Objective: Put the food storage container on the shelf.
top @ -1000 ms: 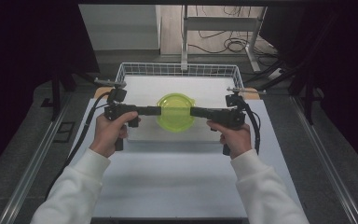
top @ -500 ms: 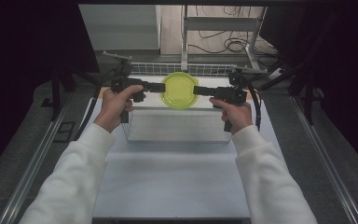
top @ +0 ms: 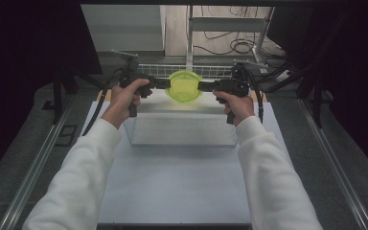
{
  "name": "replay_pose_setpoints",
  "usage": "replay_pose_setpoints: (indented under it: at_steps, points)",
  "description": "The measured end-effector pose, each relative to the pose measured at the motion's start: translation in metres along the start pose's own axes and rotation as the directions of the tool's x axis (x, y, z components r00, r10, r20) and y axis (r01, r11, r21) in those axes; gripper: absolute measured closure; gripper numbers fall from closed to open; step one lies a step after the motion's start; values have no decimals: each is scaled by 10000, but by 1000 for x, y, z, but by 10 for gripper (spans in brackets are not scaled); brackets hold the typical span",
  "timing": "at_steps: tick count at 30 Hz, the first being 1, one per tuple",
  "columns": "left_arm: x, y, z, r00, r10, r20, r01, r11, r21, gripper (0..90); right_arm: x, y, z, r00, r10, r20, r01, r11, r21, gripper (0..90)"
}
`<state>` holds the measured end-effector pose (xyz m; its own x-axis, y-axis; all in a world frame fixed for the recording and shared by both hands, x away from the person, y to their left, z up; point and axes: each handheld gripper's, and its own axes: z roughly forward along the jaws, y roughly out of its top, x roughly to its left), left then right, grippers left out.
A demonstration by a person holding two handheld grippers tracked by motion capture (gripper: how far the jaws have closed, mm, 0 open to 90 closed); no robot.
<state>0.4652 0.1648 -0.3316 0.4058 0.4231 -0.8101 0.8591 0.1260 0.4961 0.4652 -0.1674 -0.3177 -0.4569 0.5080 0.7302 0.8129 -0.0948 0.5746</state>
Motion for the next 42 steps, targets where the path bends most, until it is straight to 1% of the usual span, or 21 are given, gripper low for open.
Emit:
replay_pose_setpoints:
  at_steps: [1, 2, 4, 5, 7, 13, 17, 19, 20, 22, 25, 28, 30, 31, 33, 35, 37, 39, 40, 41, 42]
  points:
    - [2, 1, 1, 9999, -107, 46, 107, 9999, -1, 805, -1, 2, 1, 10000, 74, -11, -74, 10000, 4, 789]
    - [6, 4, 2, 9993, -346, 169, 346, 9994, -20, 799, -4, 5, 3, 9993, 358, -41, -358, 9993, 47, 781]
    - [9, 6, 3, 9986, -484, 221, 485, 9988, -22, 796, -5, 6, 4, 9991, 428, -32, -428, 9991, 46, 777]
    - [10, 7, 4, 9979, -588, 266, 589, 9983, -35, 788, -8, 9, 7, 9973, 730, 11, -730, 9973, 70, 767]
    - [15, 10, 7, 9956, -835, 418, 839, 9964, -74, 780, -10, 12, 9, 9951, 988, 86, -988, 9951, 79, 755]
    - [19, 11, 9, 9941, -985, 462, 996, 9948, -217, 765, -13, 13, 12, 9908, 1352, 101, -1352, 9908, -1, 731]
    - [19, 10, 9, 9965, -755, 354, 768, 9963, -386, 714, -12, 12, 13, 9920, 1246, 183, -1244, 9922, -101, 684]
    - [18, 10, 8, 9976, -631, 288, 642, 9971, -408, 650, -11, 12, 12, 9936, 1099, 241, -1093, 9937, -266, 620]
    - [17, 10, 6, 9991, -421, 108, 426, 9977, -520, 555, -10, 12, 10, 9950, 950, 308, -935, 9945, -467, 562]
    - [15, 10, 4, 9996, -299, 10, 299, 9977, -611, 528, -8, 12, 8, 9957, 860, 358, -836, 9944, -641, 539]
    - [9, 9, -2, 9998, 81, -156, -94, 9963, -855, 442, -3, 12, 2, 9977, 391, 553, -339, 9952, -923, 482]
    - [1, 4, -9, 9974, 618, -382, -650, 9939, -895, 412, 2, 10, -6, 9974, -118, 705, 197, 9934, -1129, 435]
    - [-4, 0, -12, 9938, 960, -558, -1010, 9905, -938, 400, 6, 8, -11, 9946, -521, 895, 624, 9913, -1162, 408]
    - [-8, -4, -15, 9901, 1208, -717, -1270, 9879, -893, 394, 7, 7, -14, 9931, -704, 933, 813, 9896, -1184, 400]
    - [-13, -10, -20, 9853, 1472, -865, -1553, 9832, -957, 381, 9, 3, -21, 9885, -1178, 946, 1286, 9847, -1177, 380]
    - [-18, -18, -27, 9825, 1652, -857, -1742, 9785, -1104, 375, 11, -2, -28, 9809, -1650, 1031, 1762, 9781, -1108, 360]
    - [-23, -28, -35, 9761, 1938, -986, -2043, 9726, -1106, 369, 12, -9, -35, 9710, -2123, 1104, 2230, 9700, -965, 348]
    - [-29, -40, -44, 9667, 2287, -1151, -2409, 9646, -1073, 361, 14, -18, -44, 9558, -2669, 1238, 2774, 9576, -777, 333]
    - [-32, -47, -49, 9602, 2483, -1282, -2618, 9597, -1018, 359, 15, -24, -49, 9458, -2959, 1337, 3066, 9495, -671, 324]
    - [-35, -54, -54, 9517, 2684, -1489, -2843, 9537, -978, 355, 17, -38, -58, 9188, -3598, 1626, 3712, 9274, -457, 316]
    - [-36, -62, -58, 9430, 2855, -1710, -3044, 9477, -963, 355, 17, -38, -58, 9188, -3598, 1626, 3712, 9274, -457, 307]
